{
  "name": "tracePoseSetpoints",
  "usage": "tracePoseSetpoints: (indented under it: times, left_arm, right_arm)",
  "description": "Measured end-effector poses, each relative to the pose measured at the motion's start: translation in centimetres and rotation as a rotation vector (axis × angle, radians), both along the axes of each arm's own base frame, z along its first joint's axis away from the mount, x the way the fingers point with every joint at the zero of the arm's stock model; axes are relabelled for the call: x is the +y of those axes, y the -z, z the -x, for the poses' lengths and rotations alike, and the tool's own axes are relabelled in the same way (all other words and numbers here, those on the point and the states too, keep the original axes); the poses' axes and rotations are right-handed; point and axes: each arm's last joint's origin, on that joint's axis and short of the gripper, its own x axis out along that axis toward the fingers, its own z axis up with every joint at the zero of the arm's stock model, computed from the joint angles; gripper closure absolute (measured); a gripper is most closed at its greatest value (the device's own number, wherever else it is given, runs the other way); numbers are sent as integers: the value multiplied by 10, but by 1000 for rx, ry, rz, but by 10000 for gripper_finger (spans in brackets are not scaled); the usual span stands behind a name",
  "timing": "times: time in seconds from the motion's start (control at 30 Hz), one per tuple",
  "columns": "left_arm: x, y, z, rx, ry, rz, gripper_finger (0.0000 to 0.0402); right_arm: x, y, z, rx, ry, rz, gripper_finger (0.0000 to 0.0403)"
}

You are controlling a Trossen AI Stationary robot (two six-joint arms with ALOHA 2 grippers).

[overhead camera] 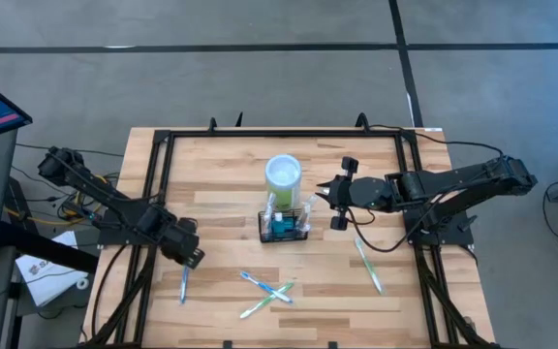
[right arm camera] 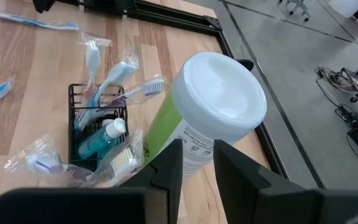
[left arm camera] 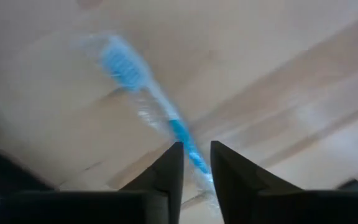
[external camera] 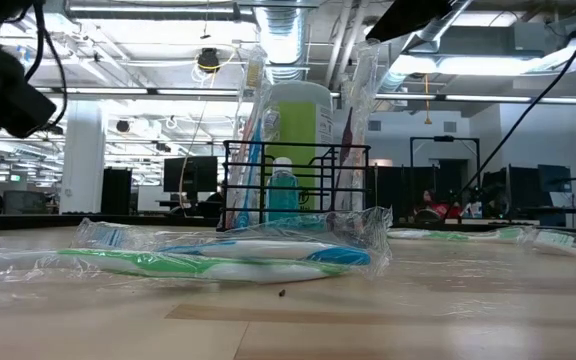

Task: Pick & Place toothbrushing station
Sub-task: Put the left blue toothbrush into the wire organizer

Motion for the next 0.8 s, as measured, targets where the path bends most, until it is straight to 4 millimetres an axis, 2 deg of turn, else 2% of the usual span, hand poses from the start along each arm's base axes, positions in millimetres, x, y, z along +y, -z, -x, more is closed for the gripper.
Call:
tracePoseSetpoints:
  times: [0.3, 0.5, 0.8]
  left_arm:
    - [3, 5, 2, 2, -50, -59, 271]
    - [7, 18, 9, 52, -75, -77, 270]
    - [8, 19, 8, 25, -84, -120, 268]
  right_arm:
    - [0, 0, 0, 1, 0, -1, 321]
    - [0, 0, 0, 1, 0, -1, 321]
    - [0, 0, 0, -2, 4, -7, 321]
